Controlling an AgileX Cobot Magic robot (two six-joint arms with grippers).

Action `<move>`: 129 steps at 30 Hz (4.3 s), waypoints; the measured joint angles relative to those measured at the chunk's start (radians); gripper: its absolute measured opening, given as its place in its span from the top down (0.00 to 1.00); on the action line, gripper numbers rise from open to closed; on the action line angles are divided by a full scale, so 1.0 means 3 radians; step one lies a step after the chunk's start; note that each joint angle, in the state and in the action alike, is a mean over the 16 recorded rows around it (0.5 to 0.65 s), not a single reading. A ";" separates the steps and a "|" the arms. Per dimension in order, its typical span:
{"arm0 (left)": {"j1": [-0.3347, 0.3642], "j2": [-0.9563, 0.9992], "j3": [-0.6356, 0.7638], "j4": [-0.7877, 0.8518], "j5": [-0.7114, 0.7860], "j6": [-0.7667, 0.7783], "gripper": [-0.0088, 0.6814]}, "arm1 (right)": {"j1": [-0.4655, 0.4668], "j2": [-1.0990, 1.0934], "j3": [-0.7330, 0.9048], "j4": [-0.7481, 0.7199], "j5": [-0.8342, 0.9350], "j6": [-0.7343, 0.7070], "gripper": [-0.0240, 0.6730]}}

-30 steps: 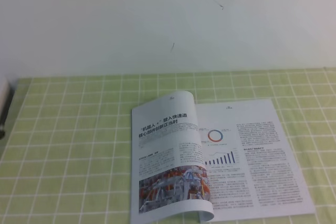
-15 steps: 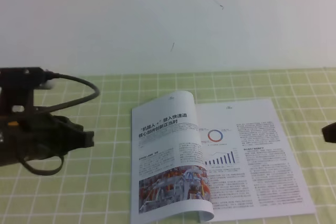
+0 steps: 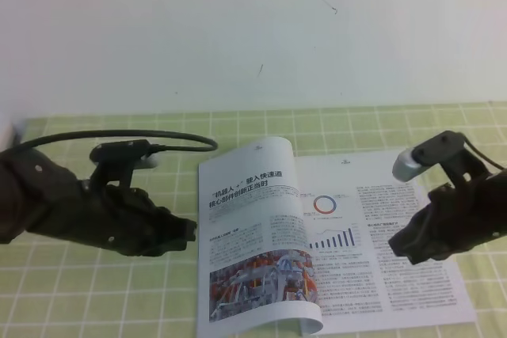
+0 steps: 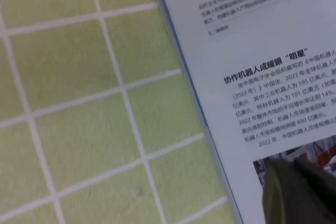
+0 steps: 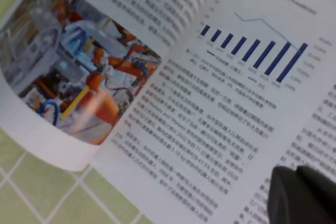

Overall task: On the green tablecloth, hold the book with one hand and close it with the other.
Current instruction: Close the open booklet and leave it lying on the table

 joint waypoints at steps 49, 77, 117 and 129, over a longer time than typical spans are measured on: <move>-0.0013 0.0923 -0.0413 -0.0624 -0.0023 0.0573 0.99 | 0.0140 0.0866 -0.0165 -0.0126 -0.0290 -0.0059 0.97; -0.0020 0.1064 -0.0461 -0.0686 -0.0103 0.0785 0.99 | 0.0140 0.0869 -0.0167 -0.0121 -0.0286 -0.0059 0.97; -0.0018 0.1251 -0.1147 0.0971 0.0316 -0.0795 0.99 | 0.0139 0.0893 -0.0170 -0.0108 -0.0277 -0.0059 0.97; -0.0019 0.1314 -0.1184 0.0934 0.0323 -0.0770 0.99 | 0.0117 0.1004 -0.0219 0.0002 -0.0200 -0.0059 0.97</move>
